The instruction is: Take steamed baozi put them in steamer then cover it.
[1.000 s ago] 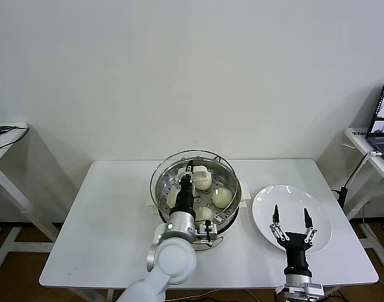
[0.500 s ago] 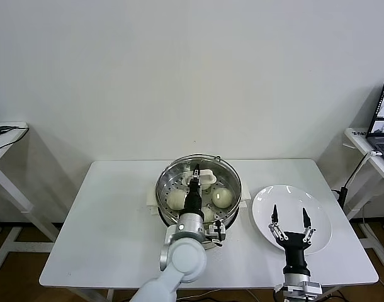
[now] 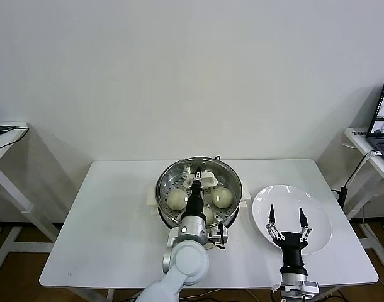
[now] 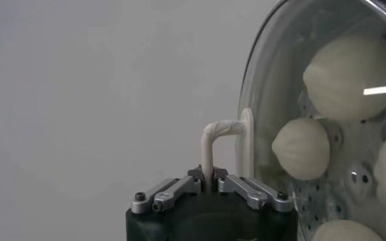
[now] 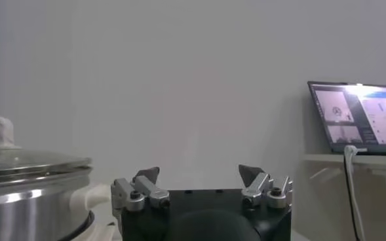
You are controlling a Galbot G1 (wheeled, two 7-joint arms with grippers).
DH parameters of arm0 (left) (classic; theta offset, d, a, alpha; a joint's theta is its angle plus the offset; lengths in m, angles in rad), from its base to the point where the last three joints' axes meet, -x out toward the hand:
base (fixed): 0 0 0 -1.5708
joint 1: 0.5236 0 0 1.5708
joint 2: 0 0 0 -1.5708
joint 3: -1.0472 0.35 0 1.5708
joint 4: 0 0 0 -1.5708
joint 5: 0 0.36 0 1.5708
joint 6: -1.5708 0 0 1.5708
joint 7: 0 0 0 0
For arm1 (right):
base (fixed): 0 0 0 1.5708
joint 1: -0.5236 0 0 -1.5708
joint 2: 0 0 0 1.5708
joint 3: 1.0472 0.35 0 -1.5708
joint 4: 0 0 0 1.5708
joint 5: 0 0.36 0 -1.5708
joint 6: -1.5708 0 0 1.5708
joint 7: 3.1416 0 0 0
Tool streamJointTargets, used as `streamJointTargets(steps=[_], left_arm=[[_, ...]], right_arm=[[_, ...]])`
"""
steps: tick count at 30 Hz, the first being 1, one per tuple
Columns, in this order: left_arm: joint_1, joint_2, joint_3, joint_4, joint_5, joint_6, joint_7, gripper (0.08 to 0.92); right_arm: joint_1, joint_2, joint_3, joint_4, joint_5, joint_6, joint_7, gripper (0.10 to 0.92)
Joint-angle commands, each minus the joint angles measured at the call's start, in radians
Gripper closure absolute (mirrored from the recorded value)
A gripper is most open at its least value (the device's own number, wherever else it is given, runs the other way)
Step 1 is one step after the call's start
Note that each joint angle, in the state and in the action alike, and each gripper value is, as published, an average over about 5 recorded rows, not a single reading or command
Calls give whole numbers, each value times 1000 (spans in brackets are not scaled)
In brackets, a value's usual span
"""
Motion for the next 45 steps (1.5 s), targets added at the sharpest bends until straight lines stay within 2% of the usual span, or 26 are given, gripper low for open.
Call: streamJointTargets(steps=[1, 11, 17, 27, 33, 37, 39, 42, 45], left_arm=[[2, -5, -7, 16, 14, -7, -4, 812], [12, -2, -20, 17, 13, -25, -11, 812], [46, 25, -20, -42, 11, -36, -15, 792], [184, 135, -4, -274, -9, -49, -32, 516], [283, 202, -43, -408, -41, -53, -30, 334], [368, 242, -120, -523, -166, -64, -69, 225], [423, 255, -200, -592, -323, -92, -124, 188], [513, 259, -373, -671, -677, -183, -239, 179], [576, 233, -567, -678, -994, -283, -323, 177]], right_arm=[[1, -2, -3, -1, 0, 1, -1, 203], [4, -2, -11, -2, -1, 2, -3, 203], [9, -2, -16, -11, -2, 8, -4, 203], [25, -8, -31, -28, -4, 12, -5, 203], [29, -12, -38, -29, -3, 11, -4, 203], [26, -18, -42, -5, 9, -16, -3, 203], [19, -23, -43, 33, 21, -58, -3, 203], [3, -33, -42, 105, 36, -131, -1, 203], [-7, -42, -39, 152, 44, -162, 0, 203]])
